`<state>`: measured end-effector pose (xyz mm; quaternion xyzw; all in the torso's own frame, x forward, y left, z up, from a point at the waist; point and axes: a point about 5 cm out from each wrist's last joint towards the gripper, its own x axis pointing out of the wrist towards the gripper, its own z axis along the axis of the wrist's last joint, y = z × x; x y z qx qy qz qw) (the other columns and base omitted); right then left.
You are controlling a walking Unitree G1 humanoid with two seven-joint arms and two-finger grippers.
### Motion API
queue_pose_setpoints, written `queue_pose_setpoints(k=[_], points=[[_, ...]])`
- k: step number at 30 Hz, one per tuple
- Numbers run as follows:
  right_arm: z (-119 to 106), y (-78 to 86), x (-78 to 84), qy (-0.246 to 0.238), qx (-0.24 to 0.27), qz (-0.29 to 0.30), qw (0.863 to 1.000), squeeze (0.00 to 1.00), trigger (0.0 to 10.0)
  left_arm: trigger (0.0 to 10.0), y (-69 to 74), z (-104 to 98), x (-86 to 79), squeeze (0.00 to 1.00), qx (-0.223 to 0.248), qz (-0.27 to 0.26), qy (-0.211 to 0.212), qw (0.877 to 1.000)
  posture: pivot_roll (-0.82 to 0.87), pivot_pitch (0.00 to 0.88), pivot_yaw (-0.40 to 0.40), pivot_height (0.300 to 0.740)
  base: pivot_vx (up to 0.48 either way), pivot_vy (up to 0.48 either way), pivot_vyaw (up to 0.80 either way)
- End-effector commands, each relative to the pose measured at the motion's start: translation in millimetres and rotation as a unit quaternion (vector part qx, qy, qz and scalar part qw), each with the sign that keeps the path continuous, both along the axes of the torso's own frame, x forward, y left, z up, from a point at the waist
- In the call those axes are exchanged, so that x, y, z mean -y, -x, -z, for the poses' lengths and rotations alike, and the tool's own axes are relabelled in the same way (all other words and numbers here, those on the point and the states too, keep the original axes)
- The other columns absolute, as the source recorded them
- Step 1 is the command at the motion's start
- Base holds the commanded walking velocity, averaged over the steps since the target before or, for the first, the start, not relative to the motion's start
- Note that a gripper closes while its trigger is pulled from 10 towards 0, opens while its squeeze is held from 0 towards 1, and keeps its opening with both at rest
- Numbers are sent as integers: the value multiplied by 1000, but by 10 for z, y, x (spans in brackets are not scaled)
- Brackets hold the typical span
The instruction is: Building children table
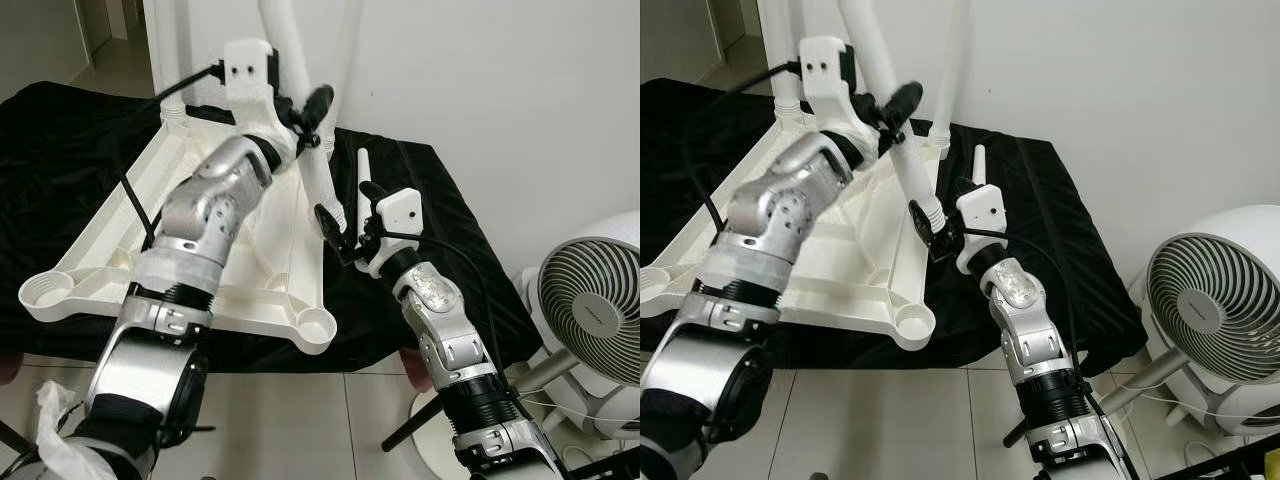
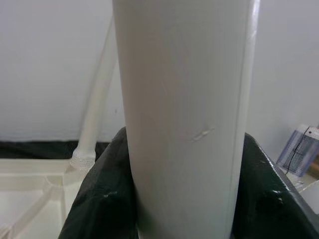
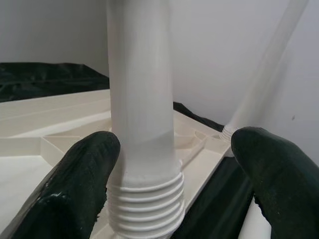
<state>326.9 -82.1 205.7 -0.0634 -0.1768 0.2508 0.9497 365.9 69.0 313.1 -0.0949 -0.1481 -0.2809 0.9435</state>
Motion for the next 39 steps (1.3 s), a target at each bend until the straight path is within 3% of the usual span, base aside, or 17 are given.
queue_pose_setpoints(k=[1,5,9,17,31,32,33,34,35,37,38,39], points=[[-50,-22,22,3,-1,11,1000,0,10000,10000,96,-61,130,0,42,9,-25,999,138,0,-164,740,0,0,0],[-54,-45,19,8,-6,17,1000,0,10000,10000,144,-48,191,0,53,11,-35,998,139,0,-166,740,0,0,0],[-41,-160,24,14,-44,42,998,0,10000,10000,230,-9,337,0,67,17,-46,997,142,0,-167,740,0,0,0],[-136,-208,-106,19,-37,22,999,0,10000,10000,291,31,466,0,80,24,-56,995,146,0,-171,740,0,0,0],[-147,-252,-204,23,-44,12,999,0,10000,10000,314,20,504,0,90,18,-60,994,150,0,-182,740,0,0,0],[-143,-256,-198,24,-45,14,999,0,3882,10000,316,19,507,0,90,18,-59,994,150,0,-182,740,0,0,0],[-143,-256,-198,24,-45,14,999,0,3882,10000,316,19,507,0,90,18,-59,994,150,0,-182,740,0,0,0],[-142,-263,-189,24,-44,19,999,0,4902,10000,321,19,510,0,89,19,-58,994,150,0,-182,740,0,0,0],[-143,-268,-184,24,-42,20,999,0,4275,10000,326,18,515,0,90,21,-58,994,150,0,-182,740,0,0,0],[-145,-278,-178,23,-42,23,999,0,4157,10000,331,17,522,0,90,22,-58,994,150,0,-181,740,0,0,0],[-152,-285,-175,21,-40,23,999,0,0,10000,333,15,531,0,91,24,-58,994,150,0,-181,740,0,0,0],[-166,-296,-173,16,-37,23,999,0,0,10000,336,14,542,0,92,26,-60,994,150,0,-181,740,0,0,0]])
